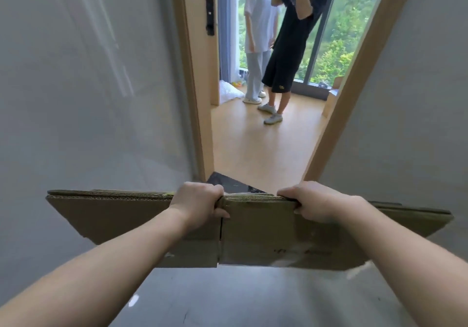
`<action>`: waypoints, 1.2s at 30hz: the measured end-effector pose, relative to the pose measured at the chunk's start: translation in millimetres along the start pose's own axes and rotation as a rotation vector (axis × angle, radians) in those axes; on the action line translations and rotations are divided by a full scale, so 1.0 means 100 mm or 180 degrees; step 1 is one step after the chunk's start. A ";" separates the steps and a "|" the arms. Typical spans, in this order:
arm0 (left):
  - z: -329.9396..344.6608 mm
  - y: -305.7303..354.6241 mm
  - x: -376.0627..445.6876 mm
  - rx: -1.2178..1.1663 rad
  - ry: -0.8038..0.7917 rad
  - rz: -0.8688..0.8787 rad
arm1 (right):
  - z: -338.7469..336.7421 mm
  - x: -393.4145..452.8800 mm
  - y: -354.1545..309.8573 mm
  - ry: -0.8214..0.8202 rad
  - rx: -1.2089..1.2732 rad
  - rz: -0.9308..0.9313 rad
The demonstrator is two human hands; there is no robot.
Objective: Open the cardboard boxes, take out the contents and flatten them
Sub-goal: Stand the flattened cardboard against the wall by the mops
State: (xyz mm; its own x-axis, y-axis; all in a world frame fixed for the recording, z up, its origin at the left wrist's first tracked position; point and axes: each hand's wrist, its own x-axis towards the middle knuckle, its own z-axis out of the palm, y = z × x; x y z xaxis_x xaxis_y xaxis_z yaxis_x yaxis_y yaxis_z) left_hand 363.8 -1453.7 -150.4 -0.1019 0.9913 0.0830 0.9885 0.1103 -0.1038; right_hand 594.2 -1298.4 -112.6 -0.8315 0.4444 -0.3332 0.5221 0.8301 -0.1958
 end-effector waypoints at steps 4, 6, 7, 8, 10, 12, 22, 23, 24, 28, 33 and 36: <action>-0.14 -0.20 -0.26 -0.0063 0.0045 -0.0703 | -0.25 0.47 -0.18 -0.0061 -0.0134 -0.0615; -0.16 -0.36 -0.40 -0.0035 0.0034 -0.1074 | -0.36 0.72 -0.36 -0.0122 -0.0239 -0.0939; -0.15 -0.44 -0.48 -0.0059 0.0050 -0.1254 | -0.41 0.85 -0.46 -0.0138 -0.0314 -0.1109; -0.13 -0.52 -0.57 -0.0063 0.0078 -0.1415 | -0.44 0.99 -0.56 -0.0154 -0.0393 -0.1269; -0.10 -0.68 -0.76 0.0014 0.0080 -0.1688 | -0.47 1.28 -0.78 -0.0171 -0.0606 -0.1521; -0.02 -0.85 -0.95 0.0030 0.0079 -0.1911 | -0.45 1.60 -1.01 -0.0183 -0.0825 -0.1716; 0.87 -1.95 -1.57 -0.0389 0.0011 -0.2792 | -0.03 3.24 -2.26 -0.0700 -0.1274 -0.2371; 0.97 -2.04 -1.61 -0.0451 0.0017 -0.2843 | 0.04 3.40 -2.36 -0.0761 -0.1304 -0.2414; 1.07 -2.13 -1.65 -0.0496 0.0046 -0.2889 | 0.11 3.54 -2.46 -0.0812 -0.1304 -0.2453; 1.44 -2.43 -1.81 -0.0636 0.0025 -0.3037 | 0.46 4.04 -2.81 -0.0986 -0.1531 -0.2612; 2.04 -2.65 -1.96 -0.0715 -0.0310 -0.3427 | 1.01 4.59 -3.10 -0.0957 -0.1959 -0.2991; 2.35 -2.78 -1.97 -0.0722 -0.0598 -0.3784 | 1.31 4.91 -3.25 -0.1032 -0.2101 -0.3118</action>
State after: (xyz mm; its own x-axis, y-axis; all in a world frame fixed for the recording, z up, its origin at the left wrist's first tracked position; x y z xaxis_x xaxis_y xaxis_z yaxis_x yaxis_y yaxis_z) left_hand 82.5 -1662.7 -370.9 -0.9504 0.2789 -0.1378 0.2642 0.9575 0.1156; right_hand 41.0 -1393.8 -333.9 -0.6840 -0.4901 -0.5404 -0.5724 0.8198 -0.0189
